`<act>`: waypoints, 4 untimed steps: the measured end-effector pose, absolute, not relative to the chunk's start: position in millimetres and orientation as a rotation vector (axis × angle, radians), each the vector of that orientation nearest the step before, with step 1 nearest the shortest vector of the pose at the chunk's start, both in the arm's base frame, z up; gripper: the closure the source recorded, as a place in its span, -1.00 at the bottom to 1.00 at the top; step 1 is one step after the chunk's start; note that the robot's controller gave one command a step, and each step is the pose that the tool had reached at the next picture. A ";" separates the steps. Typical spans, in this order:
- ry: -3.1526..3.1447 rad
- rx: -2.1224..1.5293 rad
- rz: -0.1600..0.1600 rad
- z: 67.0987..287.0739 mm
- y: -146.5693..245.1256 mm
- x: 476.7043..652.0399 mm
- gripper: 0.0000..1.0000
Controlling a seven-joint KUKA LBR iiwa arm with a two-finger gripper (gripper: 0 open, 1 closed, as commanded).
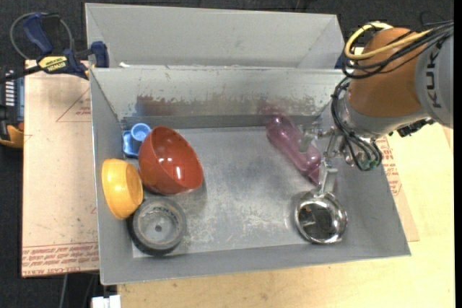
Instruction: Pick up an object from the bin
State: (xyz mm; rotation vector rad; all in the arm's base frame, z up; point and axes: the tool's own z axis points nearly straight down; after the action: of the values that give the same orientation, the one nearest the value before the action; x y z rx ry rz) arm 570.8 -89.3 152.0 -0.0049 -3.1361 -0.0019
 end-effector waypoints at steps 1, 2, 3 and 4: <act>-3.143 0.001 -0.001 156.7 -88.6 572.2 -1.00; -3.144 0.085 -0.002 70.4 -115.2 499.9 -1.00; -3.161 0.046 0.000 70.2 -113.8 497.4 -1.00; -3.149 0.081 -0.002 70.4 -114.1 500.6 -1.00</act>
Offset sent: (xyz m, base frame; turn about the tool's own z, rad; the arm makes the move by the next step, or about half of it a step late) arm -0.0727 -0.0263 -0.0820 -0.0596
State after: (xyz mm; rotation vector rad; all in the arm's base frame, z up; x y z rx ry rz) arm 500.6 -114.1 70.4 0.0810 -3.1494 -0.0017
